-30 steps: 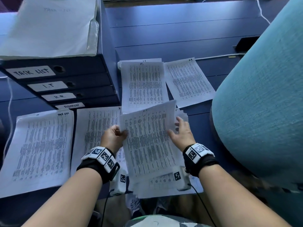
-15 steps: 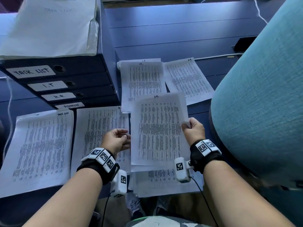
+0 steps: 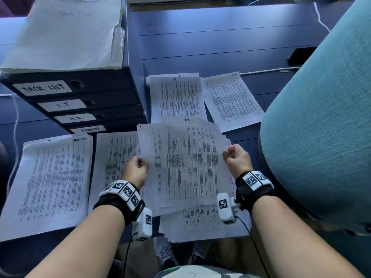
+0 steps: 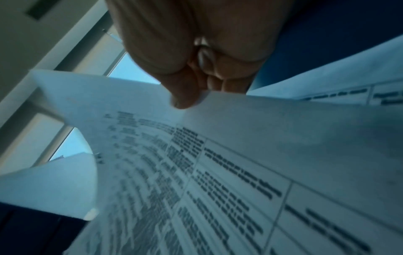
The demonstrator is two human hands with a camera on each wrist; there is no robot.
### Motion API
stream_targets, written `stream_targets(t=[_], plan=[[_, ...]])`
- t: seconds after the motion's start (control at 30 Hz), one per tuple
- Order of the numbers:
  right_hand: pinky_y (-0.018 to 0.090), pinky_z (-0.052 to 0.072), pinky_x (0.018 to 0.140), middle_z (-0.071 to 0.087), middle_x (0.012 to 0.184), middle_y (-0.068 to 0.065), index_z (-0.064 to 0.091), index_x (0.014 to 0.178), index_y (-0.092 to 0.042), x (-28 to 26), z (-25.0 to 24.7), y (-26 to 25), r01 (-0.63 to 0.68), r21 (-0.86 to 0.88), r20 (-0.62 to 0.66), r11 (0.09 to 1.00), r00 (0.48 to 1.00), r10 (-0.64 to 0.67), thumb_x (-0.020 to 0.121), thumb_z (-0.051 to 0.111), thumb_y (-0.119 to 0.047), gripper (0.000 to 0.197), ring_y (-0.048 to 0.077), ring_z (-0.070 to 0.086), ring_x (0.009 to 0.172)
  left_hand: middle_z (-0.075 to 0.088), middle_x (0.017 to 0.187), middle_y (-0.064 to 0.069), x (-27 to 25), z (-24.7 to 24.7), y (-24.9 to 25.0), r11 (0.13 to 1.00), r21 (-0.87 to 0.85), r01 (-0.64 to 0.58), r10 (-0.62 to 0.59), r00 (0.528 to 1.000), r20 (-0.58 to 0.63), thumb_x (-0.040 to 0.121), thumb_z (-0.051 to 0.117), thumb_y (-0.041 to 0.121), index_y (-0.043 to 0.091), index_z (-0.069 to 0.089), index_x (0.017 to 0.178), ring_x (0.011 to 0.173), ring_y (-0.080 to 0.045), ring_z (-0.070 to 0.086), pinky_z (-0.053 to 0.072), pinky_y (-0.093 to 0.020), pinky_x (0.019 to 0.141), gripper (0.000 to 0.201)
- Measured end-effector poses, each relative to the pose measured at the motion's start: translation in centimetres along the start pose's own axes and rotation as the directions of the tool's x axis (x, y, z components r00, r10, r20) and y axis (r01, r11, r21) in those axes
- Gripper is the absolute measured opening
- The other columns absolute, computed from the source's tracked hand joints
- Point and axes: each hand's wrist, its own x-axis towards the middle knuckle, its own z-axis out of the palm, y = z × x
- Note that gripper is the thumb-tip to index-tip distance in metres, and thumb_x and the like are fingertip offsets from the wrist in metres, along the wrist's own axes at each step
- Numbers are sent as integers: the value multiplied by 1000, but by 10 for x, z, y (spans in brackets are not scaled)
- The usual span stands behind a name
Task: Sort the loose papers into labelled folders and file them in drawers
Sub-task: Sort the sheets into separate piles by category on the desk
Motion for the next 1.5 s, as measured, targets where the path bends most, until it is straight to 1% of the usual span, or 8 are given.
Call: stream_targets(t=[0.33, 0.53, 0.67, 0.9, 1.03, 1.13, 1.33, 1.5], plan=[[33, 44, 73, 55, 64, -9, 56, 75, -20, -3, 9, -9, -24, 172, 213, 985, 977, -13, 90, 64, -9, 21, 13, 49, 69, 63, 81, -12, 0, -5, 9, 980, 138, -144, 152, 987, -52, 96, 51, 19, 7, 59, 88, 69, -25, 54, 40, -30, 59, 17], [28, 46, 70, 56, 74, 1, 57, 84, -15, 6, 18, -17, 37, 141, 36, 989, 998, -42, 92, 60, -14, 9, 15, 50, 72, 66, 100, -8, -15, 1, 28, 951, -298, 80, -29, 985, 171, 101, 43, 40, 19, 59, 100, 89, -31, 62, 54, -50, 83, 27], [23, 48, 65, 59, 76, -4, 56, 99, -14, 12, 22, -39, 79, 124, -129, 989, 990, -63, 95, 58, -20, 9, 16, 57, 74, 62, 113, -2, -20, 1, 38, 980, -177, 92, -17, 923, 385, 89, 64, 33, 25, 48, 118, 103, -27, 64, 54, -51, 90, 33], [42, 57, 80, 61, 105, 7, 22, 142, -33, 23, 28, -51, 47, -58, 170, 997, 985, -36, 87, 63, -18, 71, 18, 63, 81, 62, 124, -3, 1, 0, 42, 992, -72, -107, 121, 961, 248, 89, 64, 17, 32, 48, 124, 109, -23, 64, 53, -51, 92, 41], [40, 61, 58, 57, 120, 2, 29, 138, -38, 20, 37, -50, 35, -185, 249, 982, 968, 13, 91, 56, -6, 63, 24, 69, 77, 40, 149, -7, 15, -2, 61, 988, 26, -152, 139, 950, 280, 85, 52, -3, 53, 23, 139, 98, -34, 67, 59, -45, 77, 83], [40, 60, 61, 61, 103, 0, 33, 122, -37, 24, 37, -56, 84, -183, 57, 980, 996, -74, 91, 49, -1, 50, 20, 65, 70, 52, 113, 4, 17, 0, 74, 969, 144, -201, 146, 935, 322, 84, 45, -11, 63, -2, 140, 66, -31, 61, 52, -36, 56, 104], [34, 53, 64, 55, 106, 5, 38, 120, -19, 35, 52, -61, 264, -172, -89, 949, 955, -282, 94, 48, -4, 31, 20, 59, 81, 63, 115, -5, 34, 10, 78, 886, 287, -365, 378, 926, 13, 93, 49, -2, 24, 68, 105, 94, -25, 65, 56, -32, 77, 34], [40, 57, 76, 45, 110, 2, 46, 128, -15, 52, 58, -56, 356, -202, -75, 912, 923, -377, 86, 44, 10, 49, 17, 54, 89, 39, 145, 4, 45, 15, 78, 869, 344, -356, 334, 934, 124, 89, 47, -8, 18, 52, 139, 108, -29, 59, 54, -33, 84, 57]])
